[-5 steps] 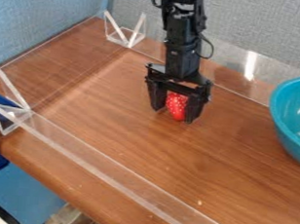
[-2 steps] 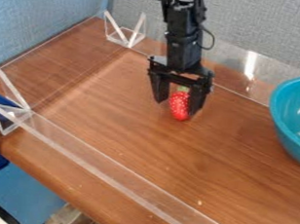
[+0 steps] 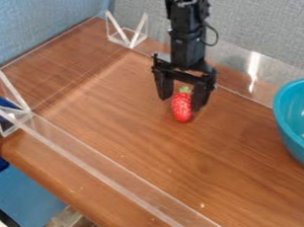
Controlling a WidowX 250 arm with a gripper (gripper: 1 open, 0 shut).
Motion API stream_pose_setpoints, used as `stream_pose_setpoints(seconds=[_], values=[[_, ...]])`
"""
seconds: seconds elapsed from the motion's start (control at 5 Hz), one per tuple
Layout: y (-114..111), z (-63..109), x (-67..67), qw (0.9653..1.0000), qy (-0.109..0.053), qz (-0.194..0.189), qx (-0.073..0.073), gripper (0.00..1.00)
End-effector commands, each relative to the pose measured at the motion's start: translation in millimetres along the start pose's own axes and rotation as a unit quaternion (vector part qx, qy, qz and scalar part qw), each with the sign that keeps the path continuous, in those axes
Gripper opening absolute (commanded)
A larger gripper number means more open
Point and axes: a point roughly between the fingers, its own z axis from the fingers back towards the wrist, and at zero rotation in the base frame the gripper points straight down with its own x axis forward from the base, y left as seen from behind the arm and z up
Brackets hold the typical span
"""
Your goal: Put the strawberry in the blue bowl
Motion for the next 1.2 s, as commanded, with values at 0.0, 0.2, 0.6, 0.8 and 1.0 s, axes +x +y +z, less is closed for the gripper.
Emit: stream_pose_setpoints(seconds=[0.0, 0.2, 0.6, 0.8, 1.0], values=[[6, 17.6, 13.4, 0.9995, -0.031, 0.000, 0.007, 1.00], [8, 14.6, 15.8, 0.9996, -0.029, 0.002, 0.006, 1.00], [6, 13.5, 17.5, 0.9996, -0.025, -0.010, 0.011, 0.00], [2, 21.1, 21.4, 0.9993, -0.029, -0.022, 0.011, 0.00], [-7, 34.0, 28.4, 0.9985, -0.038, -0.037, 0.012, 0.00]])
